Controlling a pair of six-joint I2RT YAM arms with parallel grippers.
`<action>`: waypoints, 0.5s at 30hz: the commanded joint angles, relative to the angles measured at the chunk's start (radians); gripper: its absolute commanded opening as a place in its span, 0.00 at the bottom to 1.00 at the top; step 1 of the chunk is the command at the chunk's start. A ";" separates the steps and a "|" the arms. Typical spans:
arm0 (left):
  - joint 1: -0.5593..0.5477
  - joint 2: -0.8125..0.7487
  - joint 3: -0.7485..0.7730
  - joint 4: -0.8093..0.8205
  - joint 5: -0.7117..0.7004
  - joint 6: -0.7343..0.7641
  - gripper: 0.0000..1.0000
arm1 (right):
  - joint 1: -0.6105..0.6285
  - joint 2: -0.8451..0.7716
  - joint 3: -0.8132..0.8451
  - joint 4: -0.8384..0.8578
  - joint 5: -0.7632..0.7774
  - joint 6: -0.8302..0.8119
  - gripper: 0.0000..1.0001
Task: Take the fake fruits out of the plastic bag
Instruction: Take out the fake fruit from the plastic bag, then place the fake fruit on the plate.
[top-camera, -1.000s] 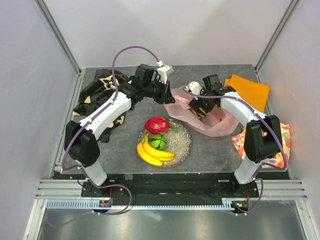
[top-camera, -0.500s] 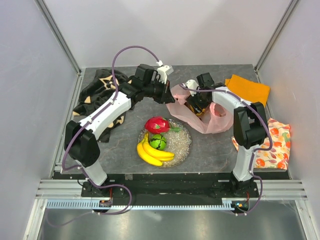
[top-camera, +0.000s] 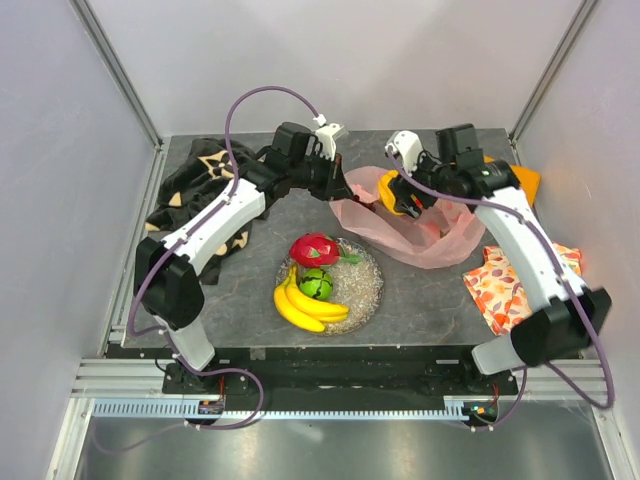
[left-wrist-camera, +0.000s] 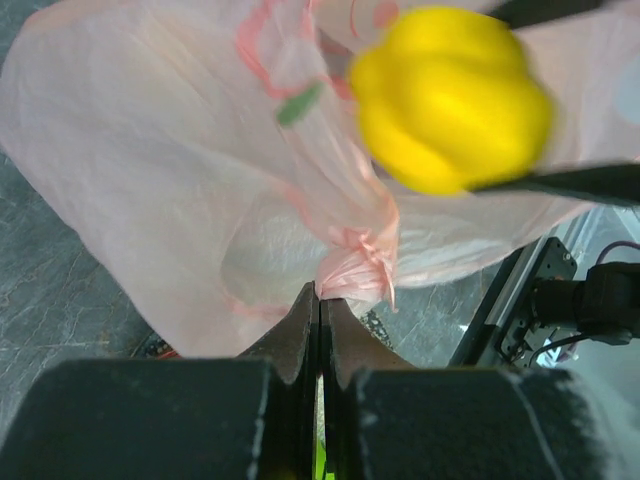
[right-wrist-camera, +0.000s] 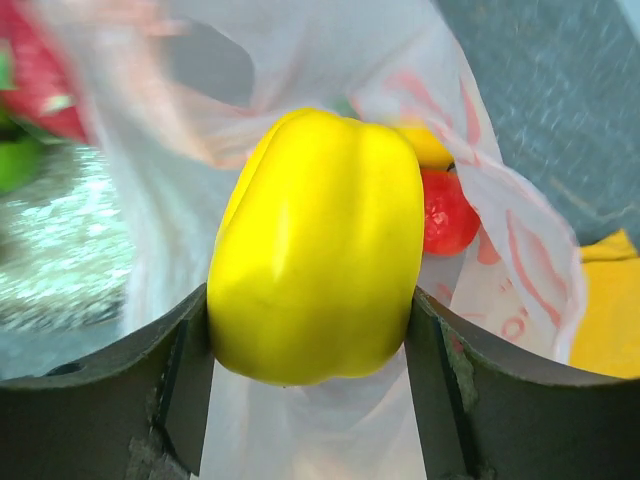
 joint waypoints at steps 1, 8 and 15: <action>0.002 0.009 0.070 0.049 0.003 -0.055 0.02 | 0.004 -0.129 -0.017 -0.140 -0.151 -0.021 0.50; 0.002 0.008 0.080 0.050 -0.031 -0.073 0.01 | 0.185 -0.181 -0.038 -0.212 -0.240 0.022 0.50; 0.002 -0.037 0.054 0.053 -0.066 -0.047 0.02 | 0.322 -0.048 -0.090 -0.202 -0.226 -0.057 0.48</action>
